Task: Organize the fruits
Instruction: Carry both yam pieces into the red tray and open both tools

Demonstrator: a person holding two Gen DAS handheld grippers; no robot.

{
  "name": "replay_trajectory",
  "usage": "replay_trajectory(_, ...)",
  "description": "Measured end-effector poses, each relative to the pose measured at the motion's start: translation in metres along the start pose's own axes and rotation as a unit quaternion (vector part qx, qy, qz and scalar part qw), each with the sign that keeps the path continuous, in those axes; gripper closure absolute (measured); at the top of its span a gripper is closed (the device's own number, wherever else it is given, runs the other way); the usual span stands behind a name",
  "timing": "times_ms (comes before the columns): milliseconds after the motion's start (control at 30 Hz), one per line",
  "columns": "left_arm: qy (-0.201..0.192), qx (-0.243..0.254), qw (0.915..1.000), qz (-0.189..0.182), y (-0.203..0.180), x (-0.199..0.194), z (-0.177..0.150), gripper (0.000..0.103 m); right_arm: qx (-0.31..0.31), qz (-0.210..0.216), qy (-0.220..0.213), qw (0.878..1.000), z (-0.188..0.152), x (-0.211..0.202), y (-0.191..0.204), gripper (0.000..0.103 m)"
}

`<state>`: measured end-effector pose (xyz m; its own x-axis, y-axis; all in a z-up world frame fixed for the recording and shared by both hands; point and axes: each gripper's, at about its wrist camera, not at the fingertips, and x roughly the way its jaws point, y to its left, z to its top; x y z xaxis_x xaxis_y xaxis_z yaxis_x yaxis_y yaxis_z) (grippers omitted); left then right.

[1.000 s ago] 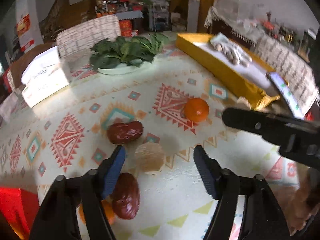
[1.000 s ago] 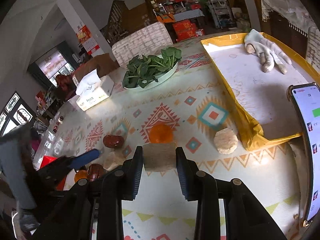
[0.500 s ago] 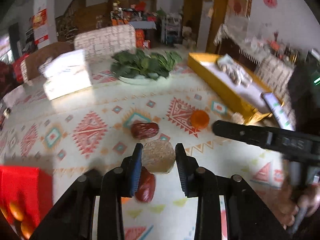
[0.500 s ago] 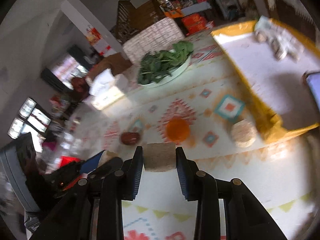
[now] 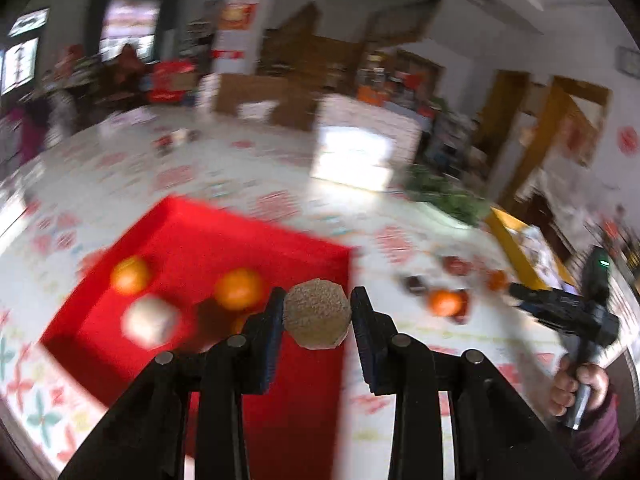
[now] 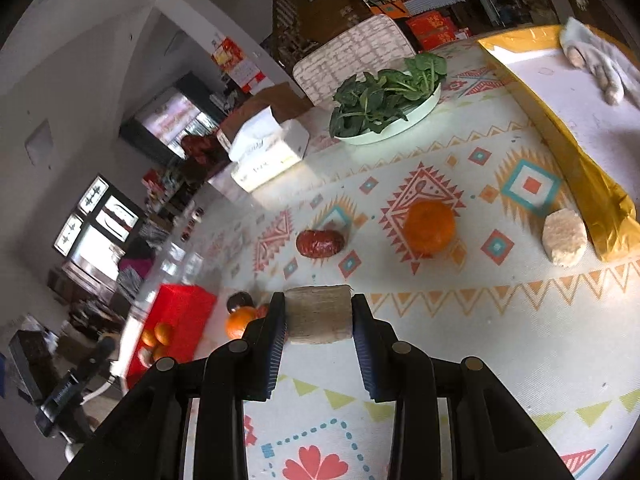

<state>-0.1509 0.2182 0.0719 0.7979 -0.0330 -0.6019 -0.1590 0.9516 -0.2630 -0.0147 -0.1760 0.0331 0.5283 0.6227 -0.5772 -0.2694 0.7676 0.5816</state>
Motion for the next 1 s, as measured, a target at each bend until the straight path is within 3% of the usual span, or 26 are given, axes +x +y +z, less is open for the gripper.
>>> replay_trajectory(167, 0.020, -0.024, 0.9986, 0.042, 0.042, -0.003, -0.010, 0.071, -0.027, -0.032, -0.006, 0.999, -0.005, 0.004, 0.029, 0.068)
replay_trajectory(400, 0.053, -0.013, 0.9985, 0.008, 0.041, 0.005, -0.031, 0.071, -0.101, 0.010, 0.046, 0.994, -0.024, 0.040, 0.123, 0.068)
replay_trajectory(567, 0.053, -0.013, 0.9982, 0.022, 0.045, 0.006, -0.037, 0.071, -0.167, 0.028, 0.094, 0.981, -0.046, 0.089, 0.196, 0.068)
replay_trajectory(633, 0.048, -0.013, 0.9986, 0.021, 0.048, 0.002, -0.037, 0.065, -0.192, 0.026, 0.103, 0.976, -0.053, 0.107, 0.219, 0.068)
replay_trajectory(700, 0.041, -0.013, 0.9990, 0.016, 0.051, -0.004, -0.036, 0.049, -0.211, 0.013, 0.109, 0.971, -0.059, 0.123, 0.232, 0.068)
replay_trajectory(867, 0.021, -0.026, 0.9994, 0.008, 0.066, -0.019, -0.030, 0.045, -0.253, -0.022, 0.118, 0.960, -0.078, 0.150, 0.255, 0.068)
replay_trajectory(1000, 0.009, -0.050, 0.9987, 0.008, 0.080, -0.027, -0.027, 0.042, -0.251, -0.033, 0.114, 0.961, -0.078, 0.159, 0.253, 0.067)
